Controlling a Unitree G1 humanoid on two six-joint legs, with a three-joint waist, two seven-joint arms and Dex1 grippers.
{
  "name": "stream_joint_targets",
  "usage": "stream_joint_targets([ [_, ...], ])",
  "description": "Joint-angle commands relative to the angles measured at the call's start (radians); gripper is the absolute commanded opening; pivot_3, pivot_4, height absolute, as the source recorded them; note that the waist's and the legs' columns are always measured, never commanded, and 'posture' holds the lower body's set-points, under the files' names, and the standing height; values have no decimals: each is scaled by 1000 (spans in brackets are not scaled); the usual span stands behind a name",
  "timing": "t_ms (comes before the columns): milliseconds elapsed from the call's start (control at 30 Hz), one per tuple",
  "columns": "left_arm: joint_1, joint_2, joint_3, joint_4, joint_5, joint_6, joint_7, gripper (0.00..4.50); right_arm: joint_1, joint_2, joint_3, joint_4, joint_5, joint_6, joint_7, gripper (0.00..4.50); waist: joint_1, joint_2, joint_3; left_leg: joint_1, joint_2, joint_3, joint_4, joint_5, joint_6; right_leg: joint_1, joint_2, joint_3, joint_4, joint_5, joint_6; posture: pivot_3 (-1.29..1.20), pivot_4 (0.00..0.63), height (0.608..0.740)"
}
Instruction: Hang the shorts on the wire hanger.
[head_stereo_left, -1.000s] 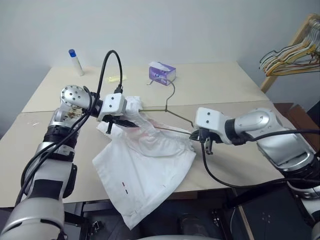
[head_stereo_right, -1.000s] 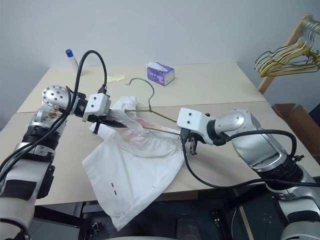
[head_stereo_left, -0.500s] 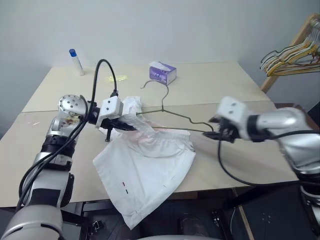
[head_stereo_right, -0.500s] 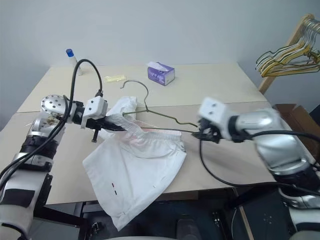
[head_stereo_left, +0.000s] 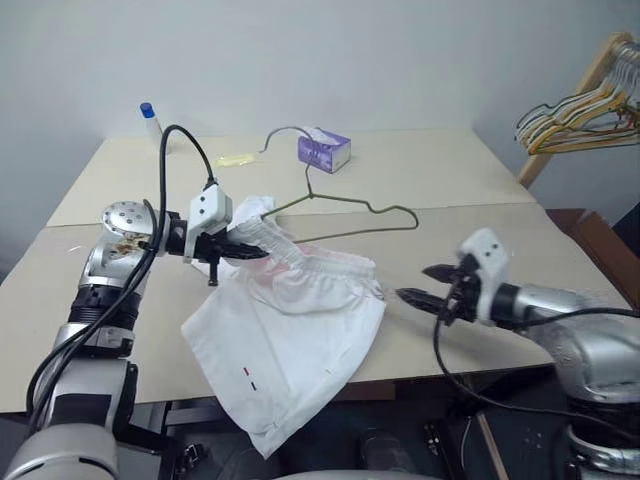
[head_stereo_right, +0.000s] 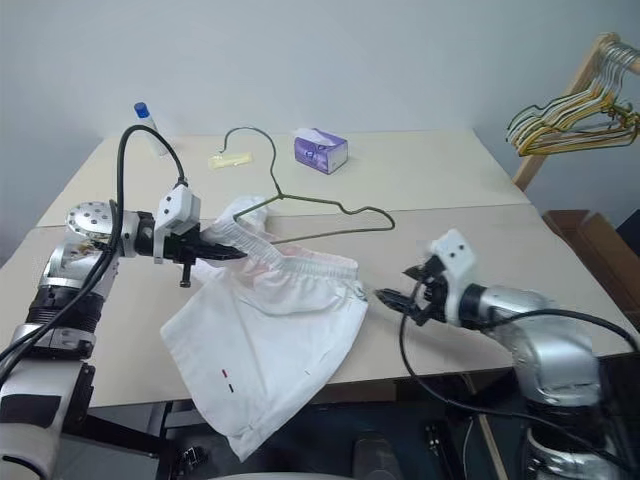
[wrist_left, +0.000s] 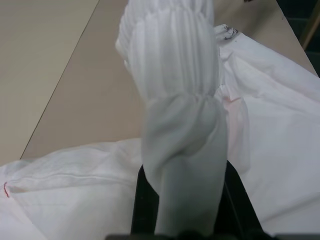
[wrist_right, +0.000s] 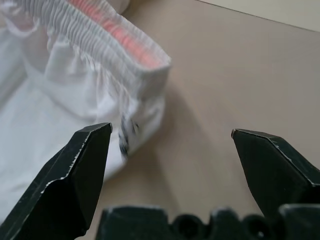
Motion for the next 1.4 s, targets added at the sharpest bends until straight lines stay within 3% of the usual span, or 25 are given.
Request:
stream_joint_targets([
  [33, -19, 15, 19, -36, -16, 10, 5, 0, -75, 48, 59, 77, -6, -40, -18, 4463, 0, 0, 0, -1, 0, -1, 0, 0, 0, 0, 0, 0, 0, 0, 0, -25, 0, 740],
  [100, -14, 19, 21, -47, -17, 15, 5, 0, -105, 57, 113, 115, -12, -35, -5, 4463, 0, 0, 0, -2, 0, 0, 0, 0, 0, -1, 0, 0, 0, 0, 0, -13, 0, 740],
  [200, -7, 26, 25, -62, -19, 23, 8, 0, -122, 73, 154, 156, -24, -63, -7, 3920, 4, 0, 0, -4, 0, -1, 0, 0, 0, -1, 0, -2, 1, 0, 0, 1, 1, 740],
  [567, 44, 66, 39, -111, -33, 32, 7, 0, -78, 46, 96, 118, 14, -100, -6, 54, 20, 0, 0, -4, 0, -1, 0, 0, 0, -1, 0, -2, 1, 0, 0, 6, 11, 740],
  [867, 69, 119, 18, -76, -20, -34, -88, 0, -41, -11, -18, 137, 25, -105, -44, 21, 19, 0, 0, -4, 0, -1, 0, 0, 0, -1, 0, -2, 0, 0, 0, -10, 13, 740],
  [1067, 62, 112, -25, 20, 95, -160, 10, 0, -24, -58, -49, 127, 43, -119, -38, 21, 20, 0, 0, -2, 0, -1, 0, 0, 0, -1, 0, -1, -1, 0, 0, -24, 7, 740],
  [1400, 39, 63, 24, 61, -1, -167, 11, 0, 26, -98, -52, 91, 67, -131, -33, 21, 19, 0, 0, -3, 0, -1, 0, 0, 0, -1, 0, -2, -1, 0, 0, -36, 0, 740],
])
